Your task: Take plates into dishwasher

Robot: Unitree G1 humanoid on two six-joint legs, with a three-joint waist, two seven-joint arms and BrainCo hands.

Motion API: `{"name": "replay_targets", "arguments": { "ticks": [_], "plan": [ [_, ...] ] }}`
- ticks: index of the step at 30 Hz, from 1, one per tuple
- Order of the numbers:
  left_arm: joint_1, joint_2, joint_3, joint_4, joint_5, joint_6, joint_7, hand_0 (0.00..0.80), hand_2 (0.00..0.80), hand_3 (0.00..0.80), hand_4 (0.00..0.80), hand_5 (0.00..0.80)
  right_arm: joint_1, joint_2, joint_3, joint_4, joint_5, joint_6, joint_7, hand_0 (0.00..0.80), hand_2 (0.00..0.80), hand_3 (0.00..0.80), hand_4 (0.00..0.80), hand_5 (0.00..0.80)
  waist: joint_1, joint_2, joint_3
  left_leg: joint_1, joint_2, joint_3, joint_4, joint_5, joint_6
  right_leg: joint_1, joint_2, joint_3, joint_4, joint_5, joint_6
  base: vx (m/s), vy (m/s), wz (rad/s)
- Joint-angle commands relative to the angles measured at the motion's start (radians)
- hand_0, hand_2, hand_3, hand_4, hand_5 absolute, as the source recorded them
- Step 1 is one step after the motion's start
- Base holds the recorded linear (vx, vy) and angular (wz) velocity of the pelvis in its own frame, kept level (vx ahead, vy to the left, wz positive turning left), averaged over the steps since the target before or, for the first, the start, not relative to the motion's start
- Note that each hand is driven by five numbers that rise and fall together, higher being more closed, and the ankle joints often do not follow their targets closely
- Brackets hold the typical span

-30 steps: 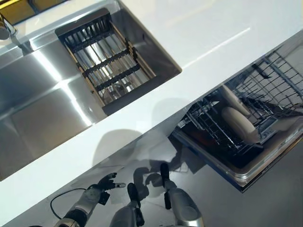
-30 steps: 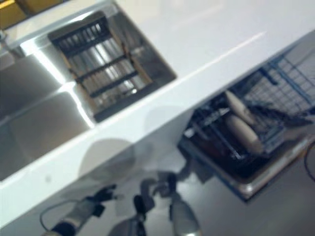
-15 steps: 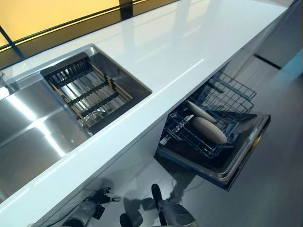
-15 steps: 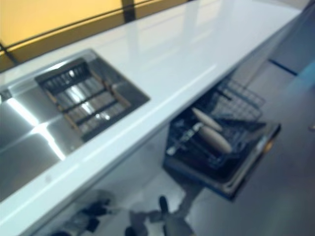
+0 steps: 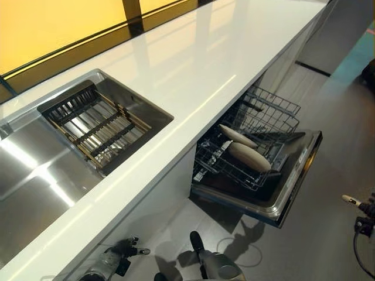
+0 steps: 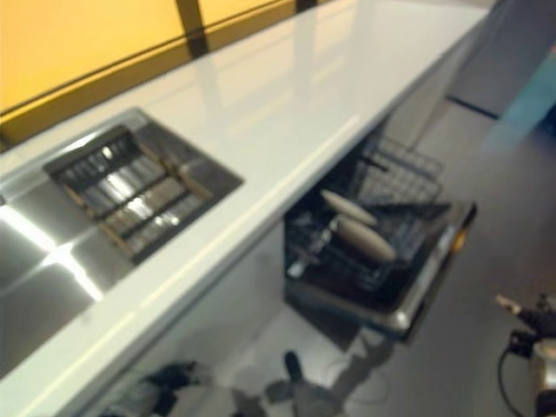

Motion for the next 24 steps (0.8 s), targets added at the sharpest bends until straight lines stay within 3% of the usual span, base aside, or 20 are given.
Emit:
{"name": "replay_targets", "arguments": {
  "ticks": [1,9,14,24],
  "plan": [
    [-0.086,0.016,0.012,0.042,0.025,-0.028,0.013,0.000,0.000,0.000,0.000,0.000,-0.130,0.027,-0.076,0.051,0.118,-0.109,-0.031,0.000,0.000,0.000,0.000,0.000,0.032,0.009,0.053,-0.038,-0.020,-0.051,0.009,-0.025,0.068,0.013,0.010,-0.027,0.055,-0.075,0.068,0.000,0.000,0.00],
    [-0.132,-0.023,-0.020,0.076,0.017,-0.042,0.021,0.000,0.000,0.000,0.000,0.000,-0.200,0.152,0.005,0.097,0.202,-0.210,0.077,0.000,0.000,0.000,0.000,0.000,0.058,0.044,0.080,-0.077,-0.029,-0.075,0.012,-0.003,0.062,0.007,0.000,-0.060,0.054,-0.086,0.054,-0.036,-0.030,0.06],
    [-0.151,-0.039,-0.040,0.093,0.012,-0.066,0.024,0.000,0.000,0.000,0.000,0.000,-0.260,0.185,0.049,0.172,0.247,-0.252,0.136,0.000,0.000,0.000,0.000,0.000,0.079,0.068,0.096,-0.099,-0.032,-0.093,0.021,0.006,0.056,0.005,-0.006,-0.083,0.057,-0.096,0.046,-0.010,-0.033,0.09],
    [-0.197,-0.050,-0.055,0.113,-0.006,-0.099,0.022,0.000,0.000,0.000,0.000,0.000,-0.397,0.215,0.138,0.246,0.241,-0.260,0.151,0.000,0.000,0.000,0.000,0.000,0.115,0.106,0.139,-0.133,-0.048,-0.134,0.041,0.018,0.046,-0.006,-0.024,-0.128,0.072,-0.109,0.033,-0.006,-0.008,0.05]
  ]
}}
